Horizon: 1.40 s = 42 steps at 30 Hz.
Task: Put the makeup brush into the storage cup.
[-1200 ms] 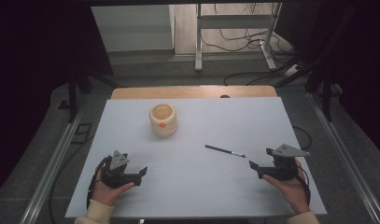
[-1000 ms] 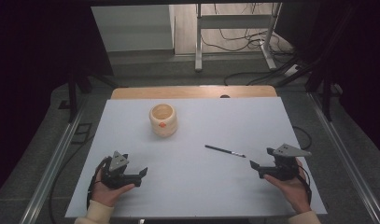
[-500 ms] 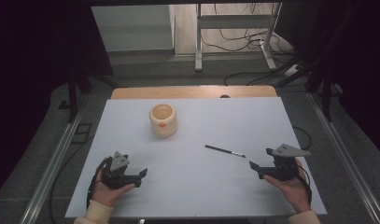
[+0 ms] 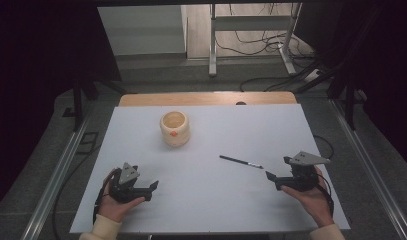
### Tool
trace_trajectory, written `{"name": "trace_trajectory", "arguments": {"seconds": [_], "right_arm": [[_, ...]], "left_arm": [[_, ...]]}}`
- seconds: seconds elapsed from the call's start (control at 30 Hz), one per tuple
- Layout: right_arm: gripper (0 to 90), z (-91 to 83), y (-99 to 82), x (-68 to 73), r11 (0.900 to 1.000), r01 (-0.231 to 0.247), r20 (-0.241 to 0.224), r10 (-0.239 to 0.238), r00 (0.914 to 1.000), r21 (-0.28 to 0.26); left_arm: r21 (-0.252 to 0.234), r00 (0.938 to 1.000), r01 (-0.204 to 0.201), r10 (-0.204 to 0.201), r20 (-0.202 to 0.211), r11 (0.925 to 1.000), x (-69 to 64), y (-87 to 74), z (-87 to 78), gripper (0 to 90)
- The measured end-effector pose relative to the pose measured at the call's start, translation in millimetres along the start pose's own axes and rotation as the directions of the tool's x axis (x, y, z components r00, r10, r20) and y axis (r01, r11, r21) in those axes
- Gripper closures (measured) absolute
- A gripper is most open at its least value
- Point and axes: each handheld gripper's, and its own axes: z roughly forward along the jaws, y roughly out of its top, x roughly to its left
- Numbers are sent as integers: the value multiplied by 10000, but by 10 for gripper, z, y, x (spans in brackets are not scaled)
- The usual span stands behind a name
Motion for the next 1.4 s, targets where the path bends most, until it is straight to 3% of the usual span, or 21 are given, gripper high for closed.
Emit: {"name": "trace_trajectory", "arguments": {"seconds": [0.4, 0.6, 1.03, 1.4], "right_arm": [[124, 12, 166, -13, 9995, 252, -399, -245, 9989, 183], [100, 36, 292, 23, 9974, 630, -598, -608, 9964, 348], [77, 176, 521, 86, 9873, 1330, -1053, -1237, 9867, 866], [80, 383, 641, 80, 9717, 1862, -1504, -1643, 9749, 1454]], "left_arm": [[8, 10000, -8, 8, -29, 10000, -8, 0, 7, 95], [-4, 10000, 10, -10, -74, 10000, -5, -8, -12, 95], [14, 9999, 10, -10, -117, 10000, 6, -15, -18, 94], [26, 10000, -40, 40, -91, 10000, -10, -14, -10, 94]]}}
